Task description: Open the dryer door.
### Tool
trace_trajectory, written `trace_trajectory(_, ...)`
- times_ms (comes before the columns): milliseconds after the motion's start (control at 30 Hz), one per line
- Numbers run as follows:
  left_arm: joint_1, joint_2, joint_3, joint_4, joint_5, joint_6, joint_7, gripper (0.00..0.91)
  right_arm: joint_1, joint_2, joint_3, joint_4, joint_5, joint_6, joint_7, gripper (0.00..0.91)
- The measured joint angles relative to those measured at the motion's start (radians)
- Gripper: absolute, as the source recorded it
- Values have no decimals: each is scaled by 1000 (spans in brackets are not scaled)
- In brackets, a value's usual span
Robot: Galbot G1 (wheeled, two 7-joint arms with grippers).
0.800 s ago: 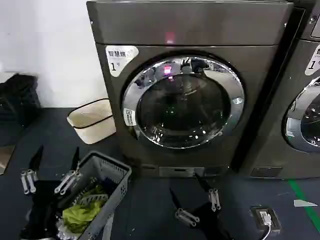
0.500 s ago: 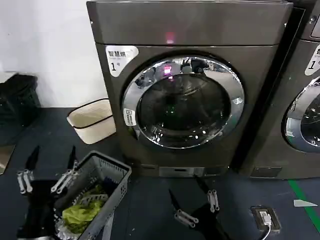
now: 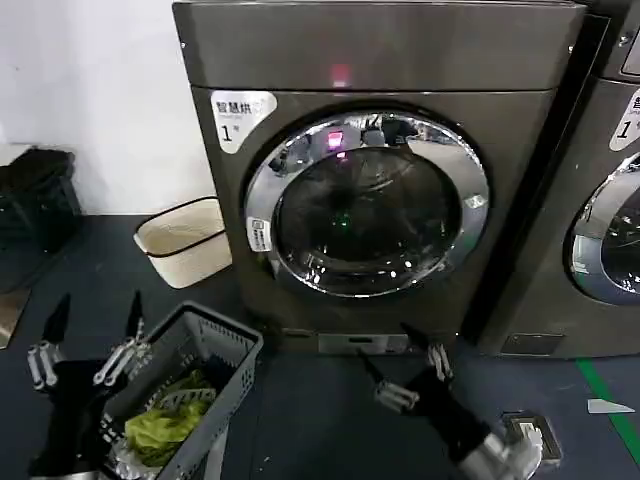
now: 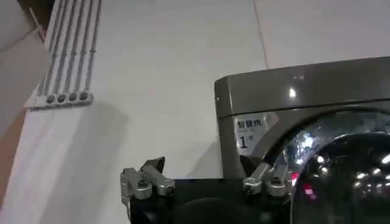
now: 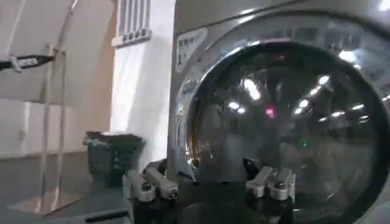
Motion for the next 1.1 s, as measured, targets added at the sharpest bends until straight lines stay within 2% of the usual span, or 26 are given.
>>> trace_trajectory(300, 0, -2, -5, 7, -2, -6, 11, 907, 256, -68, -161, -154, 46, 23, -85, 907)
trace_trajectory(467, -14, -2, -7, 13, 1, -3, 18, 907, 421, -77, -265, -252, 90, 17, -104, 907)
trace_trajectory(833, 2, -10, -13, 8, 2, -14, 19, 907, 707, -22, -475, -457, 99, 26, -105, 907)
trace_trajectory(1100, 6, -17, -16, 8, 8, -20, 20, 907, 825, 40, -572, -565, 102, 29, -90, 907)
